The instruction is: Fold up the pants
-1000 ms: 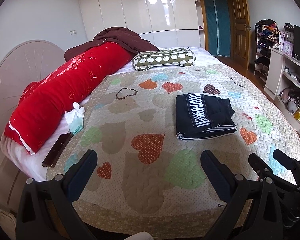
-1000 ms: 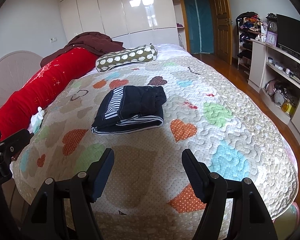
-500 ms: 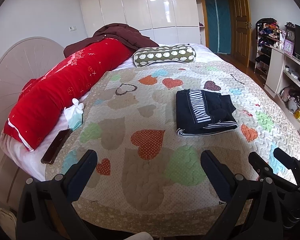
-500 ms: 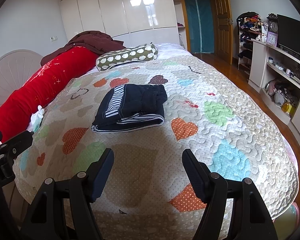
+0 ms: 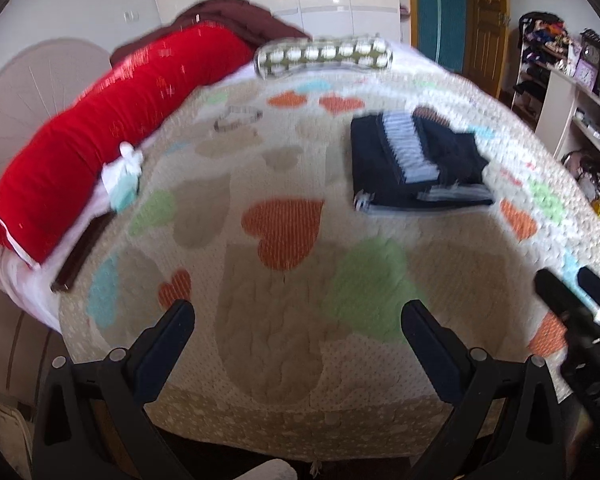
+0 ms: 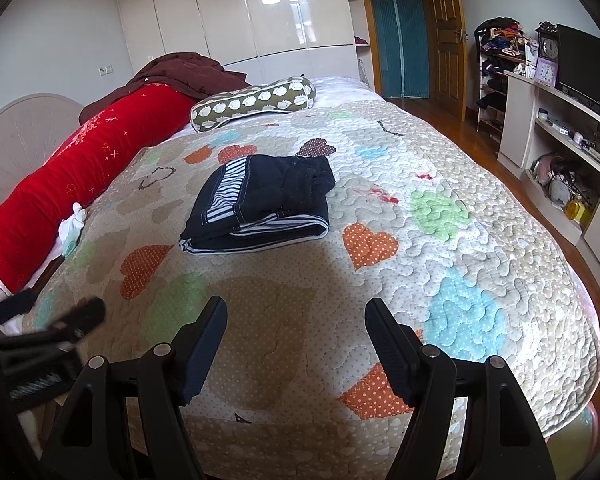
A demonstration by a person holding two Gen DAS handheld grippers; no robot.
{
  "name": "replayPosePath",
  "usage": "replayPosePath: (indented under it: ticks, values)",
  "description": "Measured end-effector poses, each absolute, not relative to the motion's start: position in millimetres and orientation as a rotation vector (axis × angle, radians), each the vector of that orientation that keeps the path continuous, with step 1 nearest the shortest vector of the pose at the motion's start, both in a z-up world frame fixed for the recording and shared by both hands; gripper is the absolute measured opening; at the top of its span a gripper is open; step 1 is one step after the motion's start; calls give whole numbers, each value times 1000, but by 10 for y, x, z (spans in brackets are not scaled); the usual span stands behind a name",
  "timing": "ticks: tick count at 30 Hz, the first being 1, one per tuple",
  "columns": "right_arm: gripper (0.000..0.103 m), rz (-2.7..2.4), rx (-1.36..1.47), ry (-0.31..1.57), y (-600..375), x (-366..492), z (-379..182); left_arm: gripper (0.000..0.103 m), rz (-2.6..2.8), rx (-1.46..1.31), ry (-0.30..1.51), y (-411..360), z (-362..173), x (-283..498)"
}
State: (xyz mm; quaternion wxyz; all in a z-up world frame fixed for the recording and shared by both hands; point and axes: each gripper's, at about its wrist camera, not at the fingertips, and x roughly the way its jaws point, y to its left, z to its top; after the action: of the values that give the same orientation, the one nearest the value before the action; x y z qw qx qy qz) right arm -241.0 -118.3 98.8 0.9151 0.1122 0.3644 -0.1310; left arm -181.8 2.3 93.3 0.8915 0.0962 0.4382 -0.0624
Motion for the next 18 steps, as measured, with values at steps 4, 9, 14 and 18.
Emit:
replayPosePath:
  ticks: [4,9,14,18]
  values:
    - [76,-269,226,764,-1165,-2394,953,103,-143,117,1038,135,617,-1673]
    - [76,-262,221,772,-1139,-2389,931,103,-99,78,1157,258,265,-1525]
    - [76,-268,234,782,-1157,-2382,910,103,-99,69,1166,271,216,-1532]
    - [76,-267,242,789,-1162,-2375,891,103,-78,80,1151,214,174,-1540]
